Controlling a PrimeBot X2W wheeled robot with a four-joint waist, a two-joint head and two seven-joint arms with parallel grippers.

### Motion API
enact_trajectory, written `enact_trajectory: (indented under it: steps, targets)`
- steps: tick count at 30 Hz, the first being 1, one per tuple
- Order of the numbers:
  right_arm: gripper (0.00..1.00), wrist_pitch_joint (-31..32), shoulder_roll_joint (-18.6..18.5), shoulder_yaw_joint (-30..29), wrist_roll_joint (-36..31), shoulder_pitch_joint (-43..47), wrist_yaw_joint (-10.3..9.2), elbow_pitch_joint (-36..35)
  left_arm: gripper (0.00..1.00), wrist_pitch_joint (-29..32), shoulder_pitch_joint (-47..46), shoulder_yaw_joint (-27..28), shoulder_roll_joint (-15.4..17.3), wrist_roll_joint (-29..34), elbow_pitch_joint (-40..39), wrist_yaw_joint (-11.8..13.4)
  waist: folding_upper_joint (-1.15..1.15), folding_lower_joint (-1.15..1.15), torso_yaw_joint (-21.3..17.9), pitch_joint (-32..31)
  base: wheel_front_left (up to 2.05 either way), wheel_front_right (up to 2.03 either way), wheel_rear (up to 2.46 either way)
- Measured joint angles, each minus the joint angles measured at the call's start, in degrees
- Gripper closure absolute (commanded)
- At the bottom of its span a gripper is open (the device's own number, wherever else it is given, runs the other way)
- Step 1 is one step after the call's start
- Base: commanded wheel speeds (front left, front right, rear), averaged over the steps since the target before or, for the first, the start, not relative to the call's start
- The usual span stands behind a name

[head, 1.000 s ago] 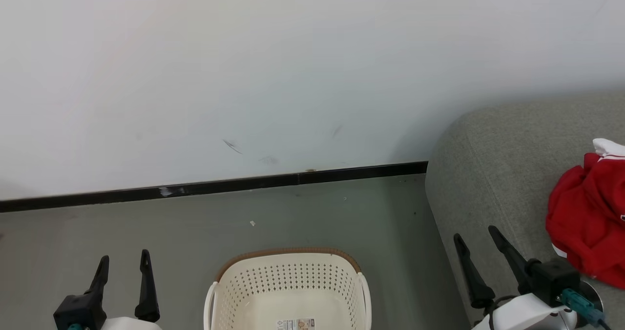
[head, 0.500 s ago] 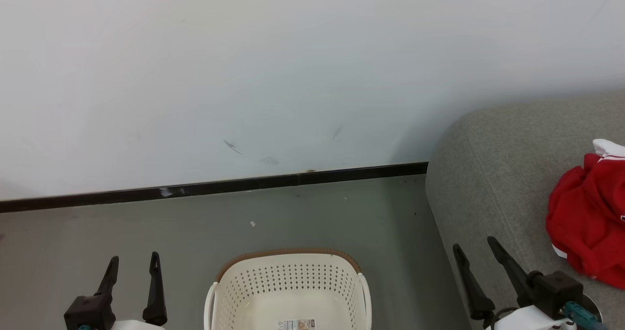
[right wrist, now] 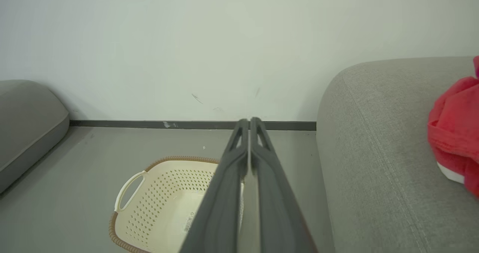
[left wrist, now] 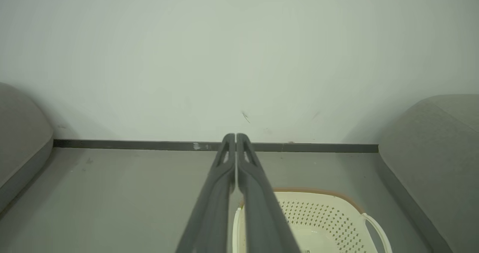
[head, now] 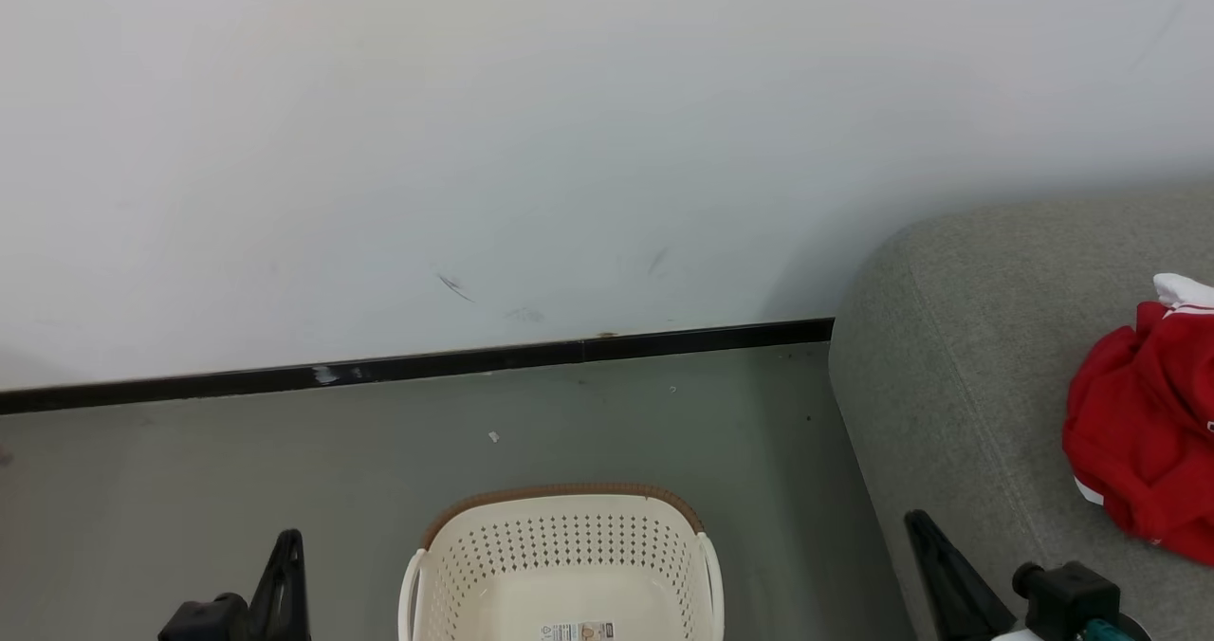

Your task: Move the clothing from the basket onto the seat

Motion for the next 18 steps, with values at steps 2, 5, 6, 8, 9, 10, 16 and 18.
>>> enact_trajectory:
  steps: [2, 5, 6, 8, 9, 10, 16, 18]
  targets:
    - [1.0, 0.0, 0.01, 0.14, 0.23, 0.53, 0.0, 0.23, 1.0, 0.23, 0.46, -0.05, -0.43, -0.43, 0.22, -0.03, 0.0, 0.0, -0.01, 0.01, 0.0, 0.0, 0.0]
    - [1.0, 0.0, 0.01, 0.62, 1.79, 1.04, 0.0, -0.03, 1.0, 0.73, 0.46, 0.52, -0.44, -1.77, 0.19, -0.55, 0.0, 0.0, -0.03, 0.05, 0.0, 0.0, 0.0]
    - [1.0, 0.0, 0.01, 0.85, 2.4, 1.04, 0.0, -0.31, 1.0, 1.04, 0.46, 0.75, -0.48, -2.34, 0.18, -0.59, 0.0, 0.0, -0.03, 0.07, 0.0, 0.0, 0.0]
    - [1.0, 0.0, 0.01, 1.31, 3.71, 1.07, 0.0, -0.74, 1.0, 1.32, 0.46, 1.21, -0.71, -3.87, 0.15, -1.07, 0.0, 0.0, -0.05, 0.12, 0.0, 0.0, 0.0]
    - [1.0, 0.0, 0.01, 1.44, 4.35, 1.12, 0.0, -0.92, 1.0, 1.55, 0.46, 1.36, -0.87, -4.63, 0.14, -1.1, 0.0, 0.0, -0.05, 0.15, 0.0, 0.0, 0.0]
    - [1.0, 0.0, 0.01, 1.52, 5.25, 1.19, 0.0, -1.11, 1.0, 1.58, 0.46, 1.52, -1.05, -5.41, 0.13, -1.13, 0.0, 0.0, -0.05, 0.19, 0.0, 0.0, 0.0]
    - [1.0, 0.0, 0.01, 1.71, 11.33, 2.2, 0.0, -2.14, 1.0, 3.01, 0.45, 2.74, -1.6, -9.71, -0.13, -2.5, 0.0, 0.01, 0.02, 0.42, 0.0, 0.0, 0.0]
    - [1.0, 0.25, 0.01, 1.54, 13.86, 2.18, 0.0, -2.24, 1.0, 3.38, 0.44, 3.1, -1.79, -11.04, -0.21, -2.92, 0.0, 0.02, 0.07, 0.49, 0.0, 0.0, 0.0]
